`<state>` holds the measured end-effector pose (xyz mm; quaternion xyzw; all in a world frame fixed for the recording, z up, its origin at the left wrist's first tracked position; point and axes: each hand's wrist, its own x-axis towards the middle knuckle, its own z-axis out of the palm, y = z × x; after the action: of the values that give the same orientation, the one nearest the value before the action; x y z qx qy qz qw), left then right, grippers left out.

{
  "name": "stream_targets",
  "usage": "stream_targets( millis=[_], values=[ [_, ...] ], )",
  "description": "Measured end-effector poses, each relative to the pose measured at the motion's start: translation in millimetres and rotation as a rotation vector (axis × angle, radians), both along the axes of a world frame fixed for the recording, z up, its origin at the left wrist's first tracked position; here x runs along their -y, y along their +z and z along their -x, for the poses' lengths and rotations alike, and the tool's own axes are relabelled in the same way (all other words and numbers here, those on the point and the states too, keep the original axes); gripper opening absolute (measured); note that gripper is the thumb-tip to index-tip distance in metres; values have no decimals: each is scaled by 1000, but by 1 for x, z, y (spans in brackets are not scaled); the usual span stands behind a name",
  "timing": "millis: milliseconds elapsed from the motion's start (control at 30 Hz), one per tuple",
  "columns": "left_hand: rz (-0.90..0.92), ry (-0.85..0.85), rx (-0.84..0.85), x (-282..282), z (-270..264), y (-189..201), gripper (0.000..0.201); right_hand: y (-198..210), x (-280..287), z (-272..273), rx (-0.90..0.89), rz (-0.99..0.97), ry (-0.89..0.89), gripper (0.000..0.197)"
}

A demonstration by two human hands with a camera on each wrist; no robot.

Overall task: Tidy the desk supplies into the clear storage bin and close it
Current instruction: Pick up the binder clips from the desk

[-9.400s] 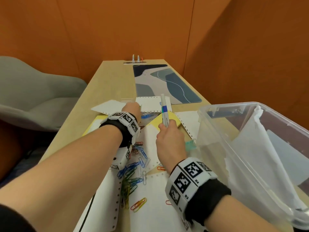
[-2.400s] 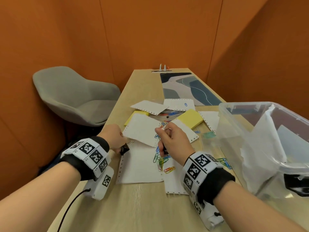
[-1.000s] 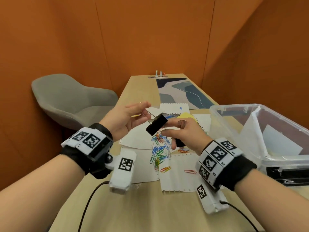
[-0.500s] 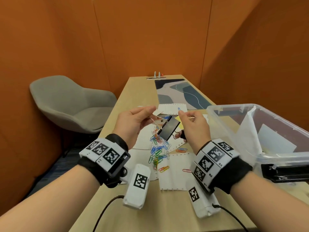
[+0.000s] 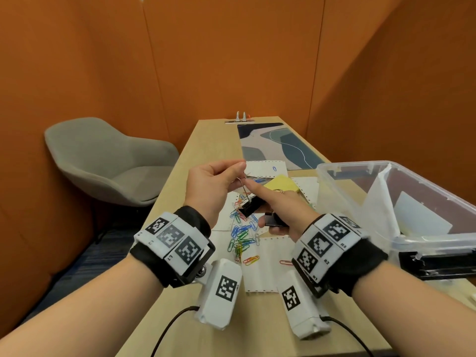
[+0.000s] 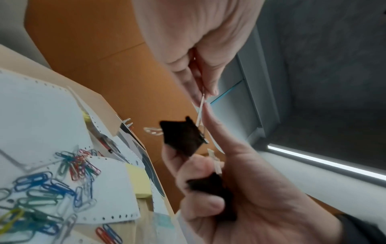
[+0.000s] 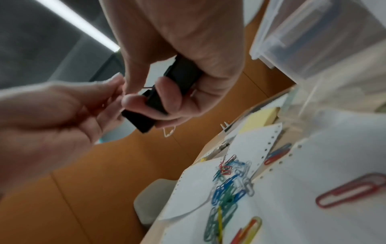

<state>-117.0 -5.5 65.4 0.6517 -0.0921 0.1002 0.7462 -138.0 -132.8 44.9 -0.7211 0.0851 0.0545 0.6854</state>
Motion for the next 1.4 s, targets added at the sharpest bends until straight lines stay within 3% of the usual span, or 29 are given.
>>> stream_targets(
  millis=[133,233,300,400,500,600,700,800,900,1033,1133,1200,1267,1400],
  values=[
    [0,-76,-85,-5,-1,2,8,-1,6,-2,125,-138,69,23],
    [-231,-157,-165,-7,0,2,15,-2,9,-1,207,-184,167,13],
    [-352,-292,-237,-10,1,3,28,-1,12,1,231,-230,249,18],
    [-278,-416,-256,-14,3,5,25,0,15,2,236,-263,329,37],
    [-231,-296,-207,-21,-1,9,9,0,19,1,215,-243,365,36],
    [-482,-118,-26,-24,-2,11,9,-3,18,-4,177,-86,222,23],
    [-741,-18,218,-16,8,9,10,-7,17,-9,117,-34,93,32],
    [-679,-1,217,-18,6,19,4,-7,19,-8,14,-53,71,60],
    [-644,-220,53,-28,2,42,1,-6,28,-4,-75,-162,89,89],
    [-845,-504,-48,-14,6,48,9,-3,26,2,-84,-182,344,106],
    [-838,-481,-65,1,2,38,11,4,19,9,-19,-250,435,89],
    [-789,-444,-52,5,-1,33,14,6,18,15,79,-274,465,52],
    [-753,-447,-27,8,0,30,16,4,20,20,129,-164,490,14],
    [-787,-552,9,15,5,32,20,6,26,26,100,-101,519,18]
  ],
)
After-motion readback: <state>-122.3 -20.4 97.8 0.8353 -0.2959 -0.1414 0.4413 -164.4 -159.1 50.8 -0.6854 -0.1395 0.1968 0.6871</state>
